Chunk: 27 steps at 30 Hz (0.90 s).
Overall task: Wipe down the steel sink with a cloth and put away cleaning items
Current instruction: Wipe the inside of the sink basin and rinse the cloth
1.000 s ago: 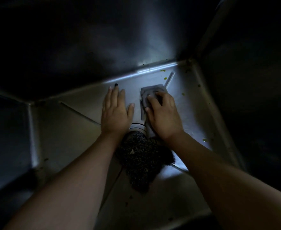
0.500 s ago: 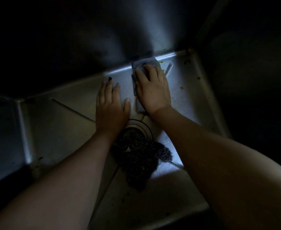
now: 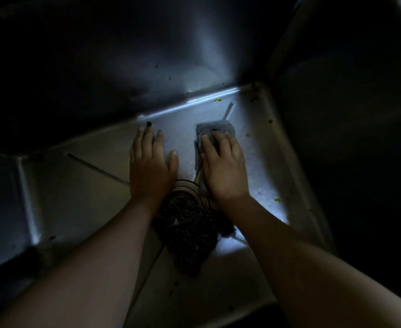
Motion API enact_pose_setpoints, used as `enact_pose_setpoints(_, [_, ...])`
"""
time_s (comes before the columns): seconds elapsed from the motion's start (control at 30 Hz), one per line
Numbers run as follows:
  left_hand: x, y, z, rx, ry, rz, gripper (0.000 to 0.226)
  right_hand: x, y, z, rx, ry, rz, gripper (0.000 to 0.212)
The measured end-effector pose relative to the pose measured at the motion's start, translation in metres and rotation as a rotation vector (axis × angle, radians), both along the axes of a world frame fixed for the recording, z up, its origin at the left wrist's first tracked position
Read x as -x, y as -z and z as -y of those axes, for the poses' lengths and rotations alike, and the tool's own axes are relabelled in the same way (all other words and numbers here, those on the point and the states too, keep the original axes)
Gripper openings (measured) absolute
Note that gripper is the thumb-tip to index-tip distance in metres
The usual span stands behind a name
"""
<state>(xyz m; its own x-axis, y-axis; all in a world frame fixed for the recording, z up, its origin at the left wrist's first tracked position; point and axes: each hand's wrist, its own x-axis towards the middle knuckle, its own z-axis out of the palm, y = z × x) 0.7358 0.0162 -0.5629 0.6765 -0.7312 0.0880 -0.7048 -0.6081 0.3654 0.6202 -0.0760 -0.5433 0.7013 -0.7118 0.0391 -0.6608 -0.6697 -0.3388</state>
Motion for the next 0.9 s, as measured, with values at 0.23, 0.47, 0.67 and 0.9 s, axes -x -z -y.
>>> enact_pose_setpoints(0.23, [-0.001, 0.0, 0.001, -0.021, 0.018, 0.013, 0.054, -0.015, 0.001, 0.002, 0.008, -0.061, -0.002, 0.044])
enact_pose_setpoints(0.47, [-0.001, 0.0, 0.0, -0.016, 0.012, 0.014, 0.053, -0.049, 0.007, 0.023, 0.018, -0.058, 0.034, 0.04])
enact_pose_setpoints(0.67, [0.001, 0.001, 0.0, -0.001, -0.018, -0.006, 0.052, -0.049, 0.008, 0.035, 0.012, -0.086, -0.057, 0.044])
enact_pose_setpoints(0.9, [0.0, 0.0, 0.0, -0.003, -0.01, -0.002, 0.05, -0.017, 0.0, 0.025, -0.068, 0.027, -0.106, 0.047])
